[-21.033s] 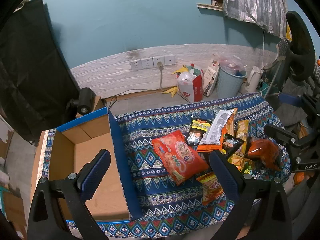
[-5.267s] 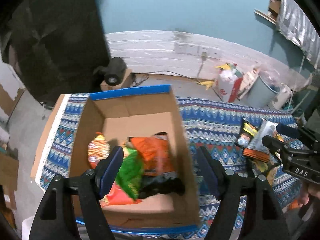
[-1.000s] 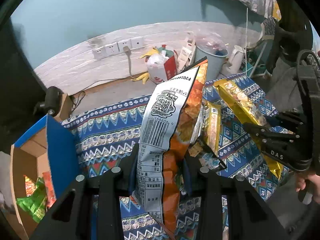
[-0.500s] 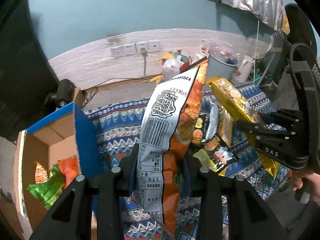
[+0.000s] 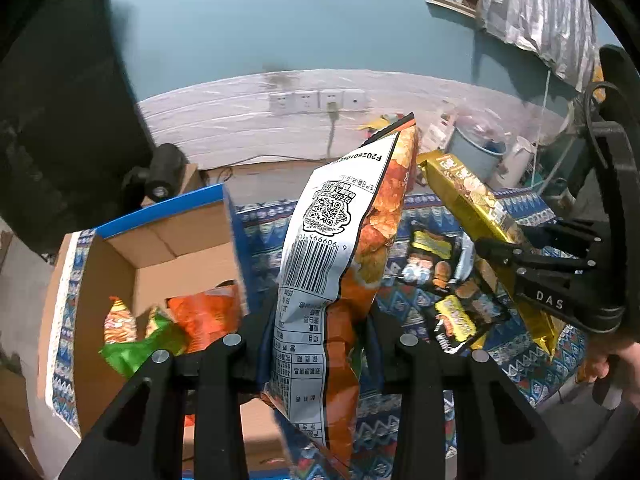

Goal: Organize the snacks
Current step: 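Lift both held bags and carry them over the cardboard box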

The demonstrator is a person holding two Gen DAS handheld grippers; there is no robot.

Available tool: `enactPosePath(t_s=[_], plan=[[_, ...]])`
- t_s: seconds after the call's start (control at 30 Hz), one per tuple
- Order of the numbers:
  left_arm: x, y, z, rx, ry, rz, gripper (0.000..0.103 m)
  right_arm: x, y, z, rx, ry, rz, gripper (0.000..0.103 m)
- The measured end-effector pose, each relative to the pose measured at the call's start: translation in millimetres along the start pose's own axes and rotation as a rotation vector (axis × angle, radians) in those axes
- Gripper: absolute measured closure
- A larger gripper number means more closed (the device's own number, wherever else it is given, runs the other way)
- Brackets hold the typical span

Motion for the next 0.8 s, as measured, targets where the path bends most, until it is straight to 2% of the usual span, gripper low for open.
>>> enactPosePath(t_s=[0.3,0.8], plan=[[15,49,4,0.035,-0.032,-0.068,0.065,-4,52,-26,0.036,-0.02,-0.053,0.073],[34,143,20,0.154,-0.036,-0.179,0.065,-23,142,-55,0.096,-0.028,-0.148,0.073]])
Point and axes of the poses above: each gripper's, at about its wrist camera, not at the fingertips, and x roughly against the way its jaws point, y to its left, z to its underside, the point moved 10 cm from there along -x, roughly the way its jaws point, and after that the axes turned 13 degrees about -y, right-handed, at the moved point
